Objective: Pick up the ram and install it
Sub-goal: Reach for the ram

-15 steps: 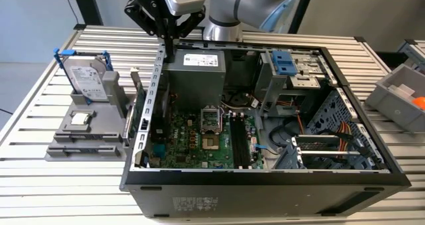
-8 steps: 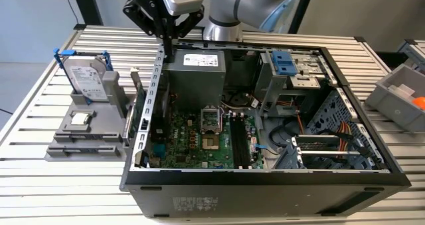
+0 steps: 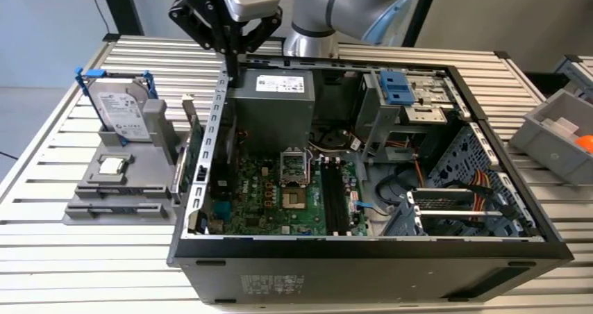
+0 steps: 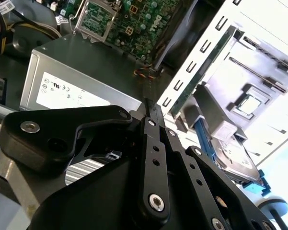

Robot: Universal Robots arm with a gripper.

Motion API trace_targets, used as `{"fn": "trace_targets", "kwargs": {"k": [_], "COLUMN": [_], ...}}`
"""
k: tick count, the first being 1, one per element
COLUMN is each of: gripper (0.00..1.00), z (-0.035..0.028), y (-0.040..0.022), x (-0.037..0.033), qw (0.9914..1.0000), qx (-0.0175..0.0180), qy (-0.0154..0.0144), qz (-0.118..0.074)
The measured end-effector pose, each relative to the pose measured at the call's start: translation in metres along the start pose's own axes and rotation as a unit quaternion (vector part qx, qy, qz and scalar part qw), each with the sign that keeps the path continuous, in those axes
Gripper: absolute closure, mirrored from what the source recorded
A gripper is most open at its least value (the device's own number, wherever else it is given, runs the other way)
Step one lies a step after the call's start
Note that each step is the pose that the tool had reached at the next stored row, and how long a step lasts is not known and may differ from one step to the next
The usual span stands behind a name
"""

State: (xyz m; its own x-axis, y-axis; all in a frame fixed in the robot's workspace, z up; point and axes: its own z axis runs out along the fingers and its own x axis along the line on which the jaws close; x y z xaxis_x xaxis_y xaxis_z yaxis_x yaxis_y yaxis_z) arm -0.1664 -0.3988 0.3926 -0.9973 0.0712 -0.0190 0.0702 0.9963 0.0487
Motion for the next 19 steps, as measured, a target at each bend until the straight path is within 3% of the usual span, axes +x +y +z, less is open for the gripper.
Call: {"fn": "trace_targets", "kwargs": {"k": [19], "gripper": [1.0], "z": [-0.0001], "y": [-0.0005], "x": [0.0067], "qw": [1.0], "qx": [0.0], "qy": [0.0], "qz": [0.0]}}
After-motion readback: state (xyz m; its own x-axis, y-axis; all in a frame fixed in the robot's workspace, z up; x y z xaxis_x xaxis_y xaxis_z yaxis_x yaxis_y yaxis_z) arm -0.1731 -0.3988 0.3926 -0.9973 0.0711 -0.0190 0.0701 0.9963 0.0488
